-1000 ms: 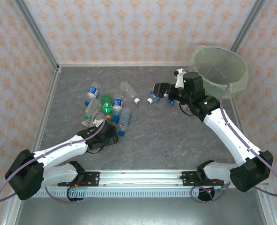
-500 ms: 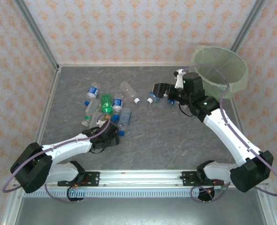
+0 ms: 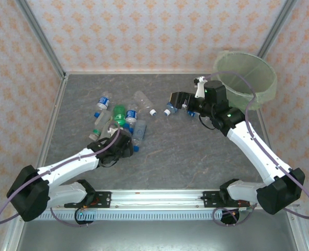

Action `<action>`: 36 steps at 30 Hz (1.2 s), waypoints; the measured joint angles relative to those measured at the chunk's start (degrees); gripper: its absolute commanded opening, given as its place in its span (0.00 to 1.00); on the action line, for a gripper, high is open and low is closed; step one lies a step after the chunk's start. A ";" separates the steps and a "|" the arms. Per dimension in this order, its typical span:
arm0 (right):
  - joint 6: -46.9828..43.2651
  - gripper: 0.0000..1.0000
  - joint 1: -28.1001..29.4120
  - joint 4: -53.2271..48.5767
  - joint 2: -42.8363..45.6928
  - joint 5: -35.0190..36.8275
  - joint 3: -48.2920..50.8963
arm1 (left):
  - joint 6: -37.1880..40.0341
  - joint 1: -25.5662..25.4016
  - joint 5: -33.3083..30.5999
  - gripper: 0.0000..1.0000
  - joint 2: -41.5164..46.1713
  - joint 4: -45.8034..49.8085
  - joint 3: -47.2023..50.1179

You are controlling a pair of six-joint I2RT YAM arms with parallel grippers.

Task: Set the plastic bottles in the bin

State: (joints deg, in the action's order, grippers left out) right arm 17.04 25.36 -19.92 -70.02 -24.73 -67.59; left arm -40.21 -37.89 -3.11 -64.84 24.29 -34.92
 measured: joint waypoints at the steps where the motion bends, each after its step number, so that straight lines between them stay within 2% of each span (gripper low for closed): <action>1: 0.37 1.00 0.00 0.33 -0.04 -0.26 0.00 | 0.57 0.00 -0.39 0.52 0.11 0.11 -1.33; 10: 2.91 1.00 0.00 3.32 -1.75 -4.42 -0.02 | 6.78 -0.96 -1.88 0.53 0.74 -1.01 -13.22; 15: 3.65 0.88 0.00 5.22 -1.81 -6.93 -0.02 | 10.23 -2.27 -1.60 0.52 -0.83 -3.37 -18.78; 23: 5.57 0.64 0.00 7.69 -1.90 -10.82 -0.02 | 14.08 -8.59 -1.14 0.52 -7.89 -5.62 -26.05; 36: 8.28 0.53 0.00 10.16 -7.61 -16.28 -0.92 | 16.98 -11.26 -0.33 0.51 -9.99 -6.82 -27.41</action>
State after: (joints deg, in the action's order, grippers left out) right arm 25.32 25.36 -9.76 -77.62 -41.01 -68.51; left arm -23.22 -49.15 -3.44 -74.83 17.47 -62.33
